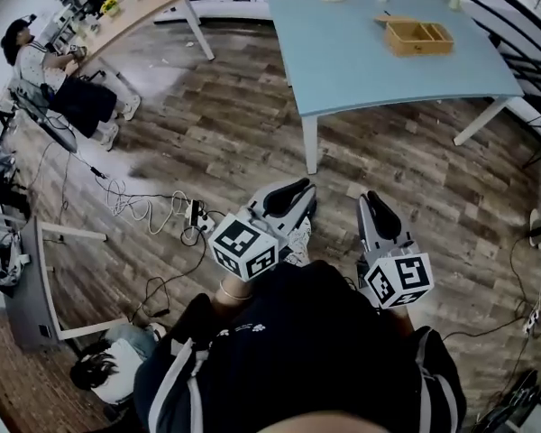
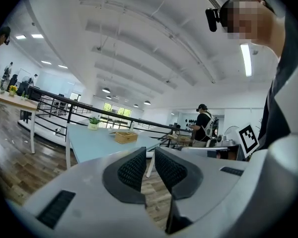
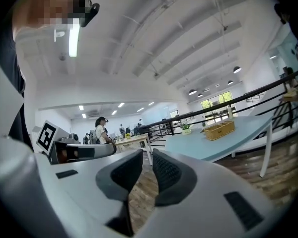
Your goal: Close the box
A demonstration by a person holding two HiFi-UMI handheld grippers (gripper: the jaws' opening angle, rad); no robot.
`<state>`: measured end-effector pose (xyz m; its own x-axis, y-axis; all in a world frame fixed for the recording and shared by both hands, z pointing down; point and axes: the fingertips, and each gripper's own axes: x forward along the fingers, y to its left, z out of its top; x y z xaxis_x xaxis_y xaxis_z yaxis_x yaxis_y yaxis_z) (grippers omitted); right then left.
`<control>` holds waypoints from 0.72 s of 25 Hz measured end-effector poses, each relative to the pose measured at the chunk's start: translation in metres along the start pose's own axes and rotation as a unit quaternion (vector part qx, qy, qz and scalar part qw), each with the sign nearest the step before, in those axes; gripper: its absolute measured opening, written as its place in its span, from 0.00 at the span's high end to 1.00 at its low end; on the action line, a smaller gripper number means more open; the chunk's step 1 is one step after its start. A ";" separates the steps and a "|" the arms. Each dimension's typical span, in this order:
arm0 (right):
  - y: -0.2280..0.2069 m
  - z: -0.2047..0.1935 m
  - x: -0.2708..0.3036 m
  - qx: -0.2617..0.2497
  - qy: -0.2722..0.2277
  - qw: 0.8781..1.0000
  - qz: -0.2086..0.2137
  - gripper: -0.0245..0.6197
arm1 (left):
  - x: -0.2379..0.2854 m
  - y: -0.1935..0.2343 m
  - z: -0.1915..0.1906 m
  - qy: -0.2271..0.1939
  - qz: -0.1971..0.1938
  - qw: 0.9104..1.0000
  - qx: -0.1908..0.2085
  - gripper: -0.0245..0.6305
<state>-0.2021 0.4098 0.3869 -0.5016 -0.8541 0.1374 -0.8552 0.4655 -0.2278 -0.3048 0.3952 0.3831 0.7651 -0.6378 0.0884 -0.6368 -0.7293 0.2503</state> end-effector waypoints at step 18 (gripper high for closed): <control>-0.118 0.040 0.021 0.019 -0.033 0.985 -0.169 0.81 | 0.157 0.030 0.023 0.031 -0.148 0.988 0.001 0.89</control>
<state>-0.1065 0.3273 0.3778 -0.1782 -0.9726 0.1493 -0.9657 0.1438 -0.2162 -0.2059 0.2680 0.3821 0.9224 -0.3799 0.0696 -0.3839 -0.8826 0.2714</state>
